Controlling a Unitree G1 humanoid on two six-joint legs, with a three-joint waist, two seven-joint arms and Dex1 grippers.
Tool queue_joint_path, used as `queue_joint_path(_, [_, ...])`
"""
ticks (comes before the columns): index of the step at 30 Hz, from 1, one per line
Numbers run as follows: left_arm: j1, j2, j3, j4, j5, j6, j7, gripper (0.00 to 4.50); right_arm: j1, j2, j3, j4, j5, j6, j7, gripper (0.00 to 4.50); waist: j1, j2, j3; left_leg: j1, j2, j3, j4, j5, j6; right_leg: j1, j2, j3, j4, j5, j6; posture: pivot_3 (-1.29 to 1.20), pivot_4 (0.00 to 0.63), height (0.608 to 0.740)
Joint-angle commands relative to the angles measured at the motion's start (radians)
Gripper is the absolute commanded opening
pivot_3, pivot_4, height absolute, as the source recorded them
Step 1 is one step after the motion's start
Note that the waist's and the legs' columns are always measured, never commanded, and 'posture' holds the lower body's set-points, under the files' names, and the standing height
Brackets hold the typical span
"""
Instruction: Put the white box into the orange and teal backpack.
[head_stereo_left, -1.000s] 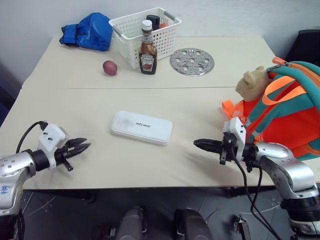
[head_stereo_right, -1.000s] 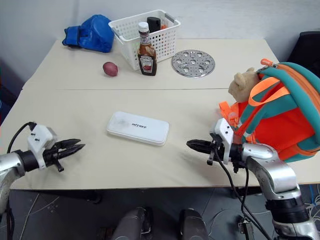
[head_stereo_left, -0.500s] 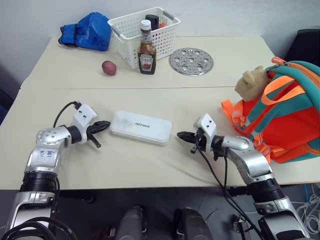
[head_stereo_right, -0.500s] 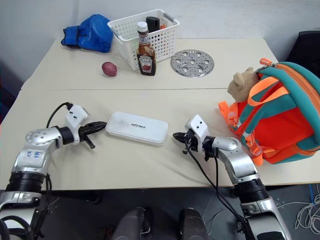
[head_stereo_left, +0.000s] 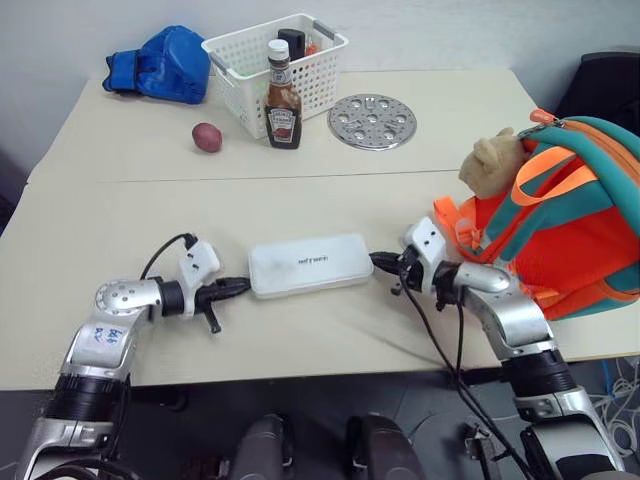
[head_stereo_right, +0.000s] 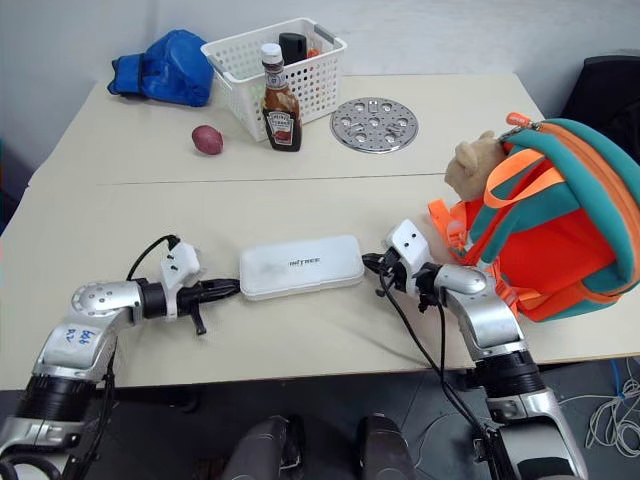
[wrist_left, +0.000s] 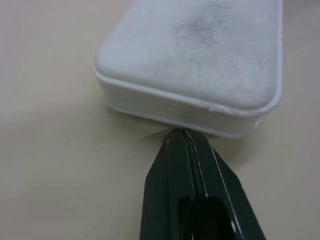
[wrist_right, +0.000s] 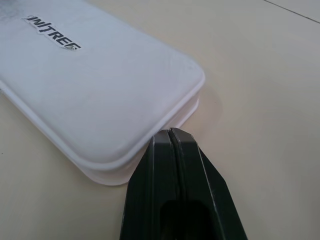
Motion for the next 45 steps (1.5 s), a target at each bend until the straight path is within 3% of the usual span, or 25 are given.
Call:
queue_joint_path(1, [0.015,0.022,0.042,-0.032,0.006,0.033,0.049,0.02,0.002,-0.022,-0.017,-0.043,-0.003,-0.012,0.011,0.00,0.000,0.000,0.000,0.000,0.000,0.000,0.000,0.000,0.000,0.000,0.000,0.000,0.000,0.000,0.000,0.00,0.150,0.740])
queue_joint_path(2, [0.017,0.026,0.051,-0.027,0.005,0.047,0.061,0.02,0.003,-0.026,-0.015,-0.042,-0.007,-0.018,0.013,0.00,0.000,0.000,0.000,0.000,0.000,0.000,0.000,0.000,0.000,0.000,0.000,0.000,0.000,0.000,0.000,0.00,0.150,0.740])
queue_joint_path(5, [0.042,0.054,0.129,-0.037,-0.091,0.216,0.055,0.57,0.004,-0.028,-0.012,-0.025,-0.022,-0.040,0.013,0.00,-0.002,0.000,0.000,0.000,0.000,0.000,0.000,0.000,0.000,0.000,0.000,0.000,0.000,0.000,0.000,0.00,0.150,0.740])
queue_joint_path(12, [0.031,0.055,0.251,-0.017,-0.222,0.387,0.082,2.82,-0.008,-0.023,0.008,0.015,-0.063,-0.094,0.025,0.00,0.001,0.000,0.000,0.001,0.000,0.000,-0.002,0.001,-0.001,0.000,0.000,0.000,0.000,0.000,0.000,0.00,0.150,0.740])
queue_joint_path(17, [-0.019,0.028,0.294,-0.003,-0.370,0.666,0.110,4.43,-0.021,-0.022,0.029,0.049,-0.094,-0.141,0.046,0.00,0.000,0.000,0.000,0.001,-0.001,-0.001,-0.001,0.001,-0.001,0.001,-0.001,0.000,0.001,0.000,0.000,0.00,0.150,0.740])
queue_joint_path(27, [-0.197,-0.115,0.282,0.070,-0.483,1.016,0.247,4.49,-0.027,-0.008,0.037,0.084,-0.117,-0.188,0.046,0.00,0.003,-0.001,0.000,0.003,-0.001,-0.002,-0.001,0.002,-0.002,0.002,0.000,0.000,0.002,0.000,0.000,0.00,0.150,0.740])
queue_joint_path(36, [-0.345,-0.205,0.223,0.191,-0.496,1.097,0.250,4.49,-0.015,0.002,0.042,0.089,-0.145,-0.213,0.044,0.00,0.005,-0.001,0.000,0.004,-0.001,-0.001,0.000,0.003,-0.003,0.002,0.000,0.000,0.003,0.000,0.000,0.00,0.150,0.740])
queue_joint_path(45, [-0.509,-0.205,0.144,0.370,-0.465,1.055,0.190,4.49,0.032,0.000,0.032,0.031,-0.144,-0.200,0.031,0.00,0.003,-0.001,0.000,0.003,-0.001,-0.001,0.000,0.004,-0.004,0.002,0.001,0.001,0.003,0.000,0.000,0.00,0.150,0.740])
